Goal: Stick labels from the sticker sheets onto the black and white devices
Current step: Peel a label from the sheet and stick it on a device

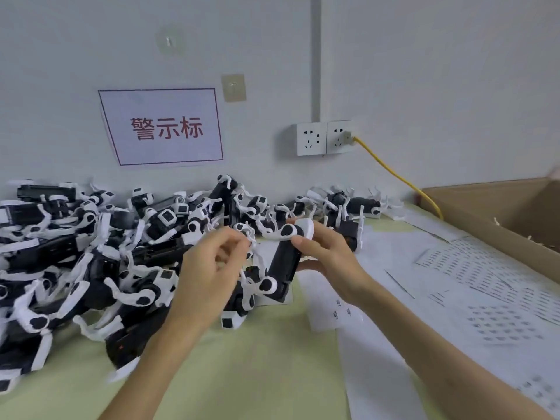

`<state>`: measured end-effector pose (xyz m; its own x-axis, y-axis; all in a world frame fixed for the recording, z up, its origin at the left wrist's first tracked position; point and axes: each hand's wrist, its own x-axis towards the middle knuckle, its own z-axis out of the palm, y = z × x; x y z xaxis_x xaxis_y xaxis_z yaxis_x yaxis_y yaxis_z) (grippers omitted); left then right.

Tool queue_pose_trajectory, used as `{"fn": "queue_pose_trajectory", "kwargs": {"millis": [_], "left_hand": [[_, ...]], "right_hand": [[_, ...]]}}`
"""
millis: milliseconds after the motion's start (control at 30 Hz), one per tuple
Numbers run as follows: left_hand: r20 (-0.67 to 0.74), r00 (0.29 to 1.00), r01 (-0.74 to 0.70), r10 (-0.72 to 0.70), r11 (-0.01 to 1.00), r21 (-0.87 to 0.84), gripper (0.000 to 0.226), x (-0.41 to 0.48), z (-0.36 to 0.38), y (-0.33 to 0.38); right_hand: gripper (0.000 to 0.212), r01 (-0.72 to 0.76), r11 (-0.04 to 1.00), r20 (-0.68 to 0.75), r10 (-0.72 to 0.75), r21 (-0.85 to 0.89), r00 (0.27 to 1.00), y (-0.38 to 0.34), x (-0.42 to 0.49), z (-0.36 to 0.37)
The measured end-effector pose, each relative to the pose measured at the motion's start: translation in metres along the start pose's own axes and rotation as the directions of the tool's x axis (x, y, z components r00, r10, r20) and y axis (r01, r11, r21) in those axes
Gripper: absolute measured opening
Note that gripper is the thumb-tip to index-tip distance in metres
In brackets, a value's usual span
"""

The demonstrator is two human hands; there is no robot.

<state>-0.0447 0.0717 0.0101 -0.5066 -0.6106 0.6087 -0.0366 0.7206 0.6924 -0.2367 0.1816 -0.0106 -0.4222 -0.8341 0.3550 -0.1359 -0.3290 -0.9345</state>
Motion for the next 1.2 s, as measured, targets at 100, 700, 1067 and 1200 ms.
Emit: {"fn": "queue_pose_trajectory", "kwargs": {"millis": [100, 700, 1067, 1200], "left_hand": [[0.344, 0.910, 0.218, -0.232, 0.973, 0.080, 0.022, -0.003, 0.028, 0.000], [0.117, 0.948, 0.286, -0.296, 0.953, 0.098, 0.042, 0.002, 0.047, -0.042], [-0.036, 0.988, 0.131, -0.151, 0.938, -0.321, 0.048, -0.008, 0.037, -0.024], [0.211, 0.965, 0.245, -0.157, 0.829, -0.503, 0.023, -0.016, 0.050, -0.013]], "right_hand": [[0.036, 0.021, 0.999, -0.002, -0.021, -0.033, 1.000, 0.002, -0.002, 0.001], [0.057, -0.075, 0.955, 0.096, 0.107, -0.285, 0.990, 0.016, -0.004, 0.002], [0.035, -0.055, 0.979, 0.080, 0.072, -0.196, 0.994, 0.007, -0.011, 0.004], [0.043, -0.039, 0.999, 0.162, 0.042, -0.025, 0.986, 0.003, -0.011, 0.006]]}}
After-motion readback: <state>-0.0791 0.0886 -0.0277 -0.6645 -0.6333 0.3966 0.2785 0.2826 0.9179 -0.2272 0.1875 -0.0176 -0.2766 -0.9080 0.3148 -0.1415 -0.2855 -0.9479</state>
